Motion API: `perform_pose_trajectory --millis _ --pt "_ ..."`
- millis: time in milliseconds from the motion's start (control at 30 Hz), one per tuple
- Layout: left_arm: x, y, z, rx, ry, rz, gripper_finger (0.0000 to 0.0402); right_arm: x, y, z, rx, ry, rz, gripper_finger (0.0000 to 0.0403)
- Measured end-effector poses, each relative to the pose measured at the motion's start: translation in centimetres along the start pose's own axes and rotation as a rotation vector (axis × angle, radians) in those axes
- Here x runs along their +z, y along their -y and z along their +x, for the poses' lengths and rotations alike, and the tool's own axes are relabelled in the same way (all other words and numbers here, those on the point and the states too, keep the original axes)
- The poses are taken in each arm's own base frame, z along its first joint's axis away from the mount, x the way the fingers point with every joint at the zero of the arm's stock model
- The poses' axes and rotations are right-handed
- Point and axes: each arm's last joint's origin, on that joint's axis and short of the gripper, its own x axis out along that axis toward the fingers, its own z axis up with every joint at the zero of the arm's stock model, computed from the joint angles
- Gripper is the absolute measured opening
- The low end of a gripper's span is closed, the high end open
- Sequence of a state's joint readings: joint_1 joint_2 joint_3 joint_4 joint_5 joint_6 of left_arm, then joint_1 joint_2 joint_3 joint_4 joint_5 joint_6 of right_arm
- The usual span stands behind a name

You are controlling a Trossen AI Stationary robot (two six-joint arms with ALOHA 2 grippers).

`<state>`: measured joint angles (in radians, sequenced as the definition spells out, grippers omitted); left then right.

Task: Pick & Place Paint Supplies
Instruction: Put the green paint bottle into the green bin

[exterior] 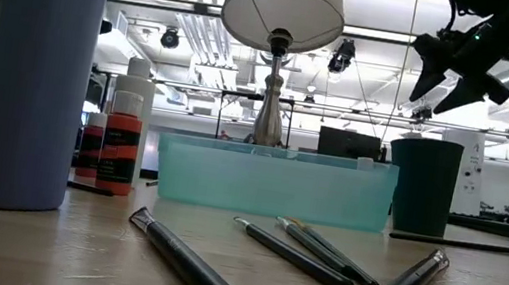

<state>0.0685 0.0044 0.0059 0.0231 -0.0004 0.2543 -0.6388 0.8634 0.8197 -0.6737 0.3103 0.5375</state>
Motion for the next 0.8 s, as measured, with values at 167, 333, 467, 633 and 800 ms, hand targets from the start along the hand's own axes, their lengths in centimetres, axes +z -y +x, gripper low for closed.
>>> perform_pose_trajectory --millis 167,333,467,633,800 --pt "0.00 0.00 0.00 0.000 0.000 0.000 0.0016 0.07 -0.16 0.24 0.001 -0.013 -0.021 0.0290" --pt "0.00 0.00 0.00 0.000 0.000 0.000 0.0016 -0.01 -0.28 0.26 0.036 -0.035 -0.022 0.0280" --pt "0.00 0.01 0.00 -0.001 0.000 0.000 0.0016 0.11 -0.25 0.31 0.037 -0.026 -0.035 0.0267" --pt "0.00 0.00 0.00 0.000 0.000 0.000 0.0016 0.11 -0.28 0.30 0.039 -0.026 -0.071 0.0254" --pt "0.00 0.00 0.00 0.000 0.000 0.000 0.0016 0.20 -0.37 0.40 0.043 -0.019 -0.078 0.0244"
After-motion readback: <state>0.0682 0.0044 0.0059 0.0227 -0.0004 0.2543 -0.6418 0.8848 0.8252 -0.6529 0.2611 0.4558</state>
